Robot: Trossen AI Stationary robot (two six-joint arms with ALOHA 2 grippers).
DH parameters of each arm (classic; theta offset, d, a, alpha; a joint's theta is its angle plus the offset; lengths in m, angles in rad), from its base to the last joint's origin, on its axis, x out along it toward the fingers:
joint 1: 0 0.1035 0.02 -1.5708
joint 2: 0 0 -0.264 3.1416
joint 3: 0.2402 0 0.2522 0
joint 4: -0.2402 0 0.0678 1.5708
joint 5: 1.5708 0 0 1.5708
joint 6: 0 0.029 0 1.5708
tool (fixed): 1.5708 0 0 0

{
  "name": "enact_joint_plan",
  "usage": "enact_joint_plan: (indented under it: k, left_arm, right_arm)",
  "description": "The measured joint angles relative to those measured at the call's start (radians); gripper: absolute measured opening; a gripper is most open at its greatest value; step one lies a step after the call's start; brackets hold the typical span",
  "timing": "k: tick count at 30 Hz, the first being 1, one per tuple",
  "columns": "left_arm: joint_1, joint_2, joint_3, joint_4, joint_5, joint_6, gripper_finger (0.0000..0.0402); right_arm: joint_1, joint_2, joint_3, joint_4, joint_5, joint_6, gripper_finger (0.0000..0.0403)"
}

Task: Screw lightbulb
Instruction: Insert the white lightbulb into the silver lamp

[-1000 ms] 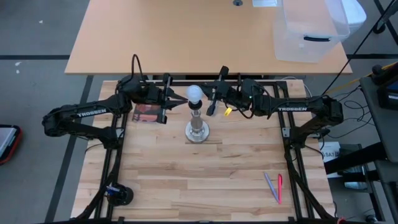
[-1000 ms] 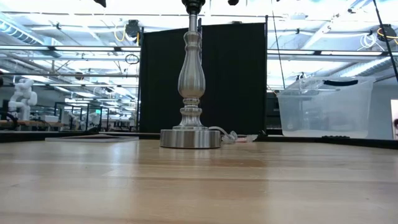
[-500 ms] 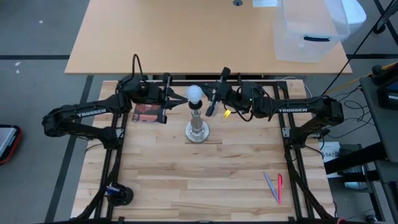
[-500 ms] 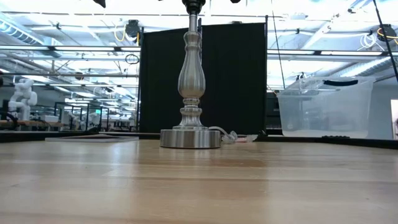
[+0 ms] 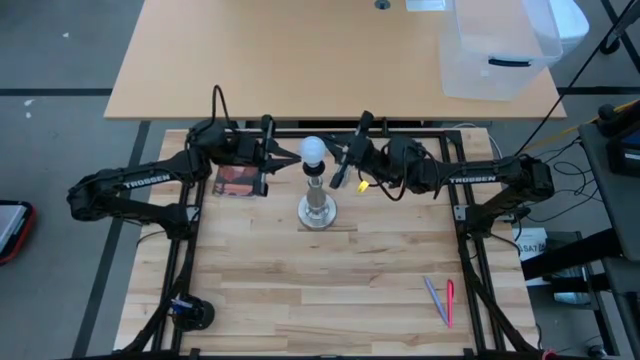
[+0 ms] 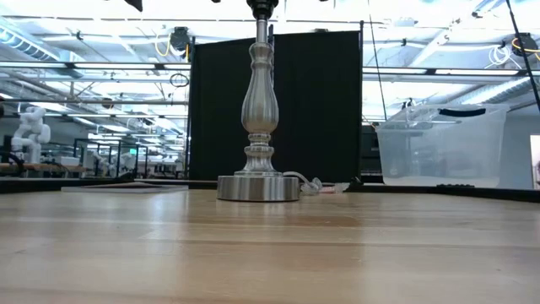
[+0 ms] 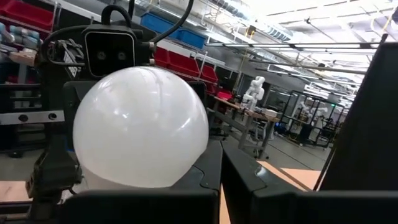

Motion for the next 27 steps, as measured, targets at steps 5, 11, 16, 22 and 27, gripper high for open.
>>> enact_joint_plan:
  k: [5, 11, 16, 22, 27]
  left_arm:
    - [0.006, 0.000, 0.000, 0.000, -0.002, -0.001, 0.0029]
    - [0.006, 0.000, 0.000, -0.003, -0.003, -0.001, 0.0029]
    - [0.006, 0.000, -0.001, -0.004, -0.010, -0.004, 0.0029]
    - [0.007, 0.000, -0.001, -0.004, -0.041, -0.004, 0.0029]
    - [0.012, 0.003, -0.001, -0.005, -0.073, -0.008, 0.0029]
  right_arm:
    - [0.018, 0.000, 0.000, -0.004, 0.056, -0.020, 0.0000]
    - [0.029, 0.000, 0.000, -0.006, 0.065, -0.019, 0.0000]
    - [0.047, 0.000, 0.000, -0.009, 0.101, -0.019, 0.0000]
    - [0.070, 0.000, 0.000, -0.013, 0.138, -0.032, 0.0000]
    - [0.083, 0.007, -0.001, -0.041, 0.135, -0.030, 0.0000]
